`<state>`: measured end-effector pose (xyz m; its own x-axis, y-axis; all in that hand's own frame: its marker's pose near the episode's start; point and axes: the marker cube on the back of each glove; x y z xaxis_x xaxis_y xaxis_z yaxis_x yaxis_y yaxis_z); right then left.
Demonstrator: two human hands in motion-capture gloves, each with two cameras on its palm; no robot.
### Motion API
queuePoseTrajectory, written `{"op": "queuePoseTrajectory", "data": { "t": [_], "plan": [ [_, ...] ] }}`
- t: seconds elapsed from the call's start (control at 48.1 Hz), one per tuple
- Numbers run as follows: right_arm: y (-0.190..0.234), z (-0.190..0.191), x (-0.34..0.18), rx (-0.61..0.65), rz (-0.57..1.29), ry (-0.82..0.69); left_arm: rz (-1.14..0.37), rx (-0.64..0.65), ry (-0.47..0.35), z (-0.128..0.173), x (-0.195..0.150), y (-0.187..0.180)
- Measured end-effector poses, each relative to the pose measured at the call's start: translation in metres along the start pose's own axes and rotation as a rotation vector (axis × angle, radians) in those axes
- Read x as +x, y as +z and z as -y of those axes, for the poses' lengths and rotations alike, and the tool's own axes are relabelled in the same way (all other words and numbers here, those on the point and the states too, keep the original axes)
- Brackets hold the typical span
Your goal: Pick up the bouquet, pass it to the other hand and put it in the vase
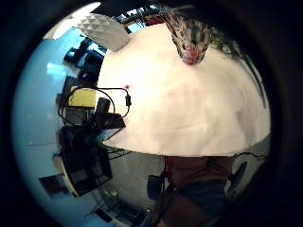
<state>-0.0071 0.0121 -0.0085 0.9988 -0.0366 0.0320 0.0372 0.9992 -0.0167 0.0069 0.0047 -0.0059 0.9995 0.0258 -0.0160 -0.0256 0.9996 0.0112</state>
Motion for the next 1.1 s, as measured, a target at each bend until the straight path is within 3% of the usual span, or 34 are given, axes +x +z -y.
{"op": "queuePoseTrajectory", "data": {
  "t": [0.416, 0.686, 1.102],
  "plan": [
    [-0.007, -0.004, 0.014, -0.01, -0.001, 0.019, -0.001, -0.012, 0.014, 0.0, 0.002, 0.0],
    [-0.013, 0.004, 0.067, 0.015, -0.022, 0.093, -0.009, -0.007, 0.016, 0.001, 0.004, 0.001],
    [0.022, 0.055, 0.167, 0.077, 0.036, 0.186, -0.003, -0.026, 0.013, 0.005, 0.002, 0.009]
  ]
}}
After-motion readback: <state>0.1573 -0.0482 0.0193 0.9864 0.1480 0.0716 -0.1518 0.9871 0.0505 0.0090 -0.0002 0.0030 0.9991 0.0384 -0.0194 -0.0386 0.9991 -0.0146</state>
